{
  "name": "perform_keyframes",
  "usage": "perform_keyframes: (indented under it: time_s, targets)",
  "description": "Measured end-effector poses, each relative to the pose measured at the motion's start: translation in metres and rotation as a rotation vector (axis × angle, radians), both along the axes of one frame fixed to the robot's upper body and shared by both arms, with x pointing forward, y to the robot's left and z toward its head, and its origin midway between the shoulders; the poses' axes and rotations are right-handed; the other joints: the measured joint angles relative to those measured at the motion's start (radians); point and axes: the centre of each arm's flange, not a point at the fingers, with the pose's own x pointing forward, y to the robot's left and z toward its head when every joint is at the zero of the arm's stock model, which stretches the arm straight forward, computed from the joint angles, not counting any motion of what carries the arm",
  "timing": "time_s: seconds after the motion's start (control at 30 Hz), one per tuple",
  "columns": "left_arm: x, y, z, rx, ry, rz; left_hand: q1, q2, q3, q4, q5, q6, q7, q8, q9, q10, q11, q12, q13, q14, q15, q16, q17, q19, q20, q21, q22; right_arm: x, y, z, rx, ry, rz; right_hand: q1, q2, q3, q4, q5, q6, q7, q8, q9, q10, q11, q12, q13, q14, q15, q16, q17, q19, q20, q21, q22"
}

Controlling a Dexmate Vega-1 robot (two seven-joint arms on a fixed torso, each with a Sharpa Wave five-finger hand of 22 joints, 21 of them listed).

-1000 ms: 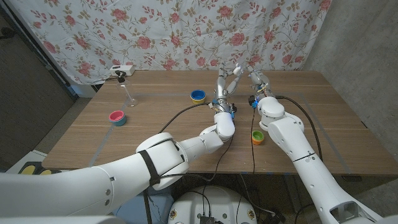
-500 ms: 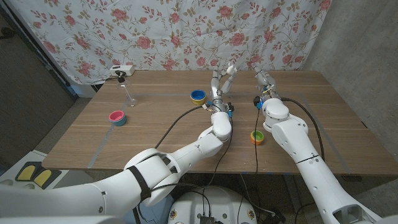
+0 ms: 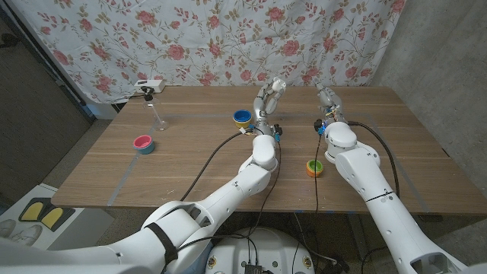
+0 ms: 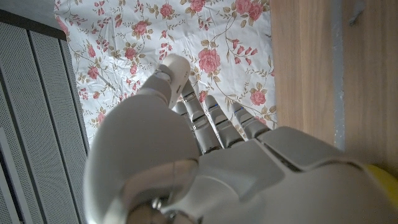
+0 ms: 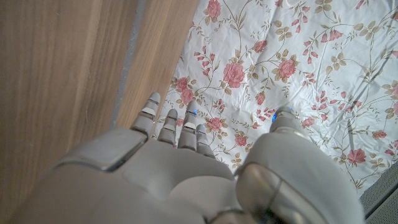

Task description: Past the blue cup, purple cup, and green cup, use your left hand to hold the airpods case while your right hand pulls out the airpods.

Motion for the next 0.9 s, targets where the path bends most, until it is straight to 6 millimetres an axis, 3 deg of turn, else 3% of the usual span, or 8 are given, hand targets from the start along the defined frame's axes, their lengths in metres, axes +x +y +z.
perform_keyframes:
  time_s: [0.17,0.6,0.73,0.9]
  targets:
    - [0.0,0.004,-0.0005,-0.027,0.01,-0.015,0.008,-0.003,-0.003,-0.003,0.003,-0.003,0.004,0.022,0.032,0.0,0.0,0.0,0.0,0.0,0.0,0.004,0.005,0.006,0.005,0.004,0.0,-0.0001,-0.0012,-0.0001,-0.003,-0.002,-0.005,0.0,0.0,0.0,0.0,0.0,0.0,0.0,0.0,0.0,0.0,0.0,-0.007,0.0,-0.006,0.006,0.0,0.0,-0.004,-0.004,0.0,0.0]
    - [0.0019,0.0056,-0.002,-0.062,0.032,-0.044,0.023,-0.001,-0.015,-0.002,0.006,-0.138,0.037,0.086,0.178,0.005,0.005,-0.001,0.0,0.033,0.001,0.007,0.019,0.009,0.009,0.012,0.005,0.0008,-0.0015,-0.0007,-0.012,-0.001,-0.008,-0.004,0.004,-0.006,-0.006,-0.008,0.0,0.0,0.005,0.0,-0.005,-0.005,-0.007,-0.005,-0.006,0.006,0.0,-0.003,-0.011,0.0,0.0,0.0]
    - [0.0045,0.0053,-0.0019,-0.072,0.046,-0.074,0.026,0.0,-0.018,0.001,0.006,-0.123,0.006,0.154,0.255,0.005,0.005,0.001,0.0,0.035,0.002,0.005,0.022,0.013,0.013,0.012,0.005,0.0016,-0.0018,0.0009,-0.017,-0.002,-0.007,-0.004,0.004,-0.005,-0.006,-0.013,0.0,0.0,0.005,0.0,-0.005,-0.005,-0.007,-0.005,-0.006,0.006,0.0,-0.002,-0.011,0.0,0.0,0.0]
    - [0.0072,0.0056,-0.0035,-0.081,0.058,-0.097,0.026,0.0,-0.022,0.006,0.006,-0.108,-0.015,0.208,0.315,0.005,0.005,0.001,0.0,0.035,0.002,0.002,0.023,0.016,0.016,0.012,0.005,0.0027,-0.0027,0.002,-0.023,-0.003,-0.011,-0.004,0.004,-0.005,-0.006,-0.015,0.0,0.0,0.005,0.0,-0.005,-0.005,-0.007,-0.005,-0.006,0.006,0.0,-0.002,-0.011,0.0,0.0,0.0]
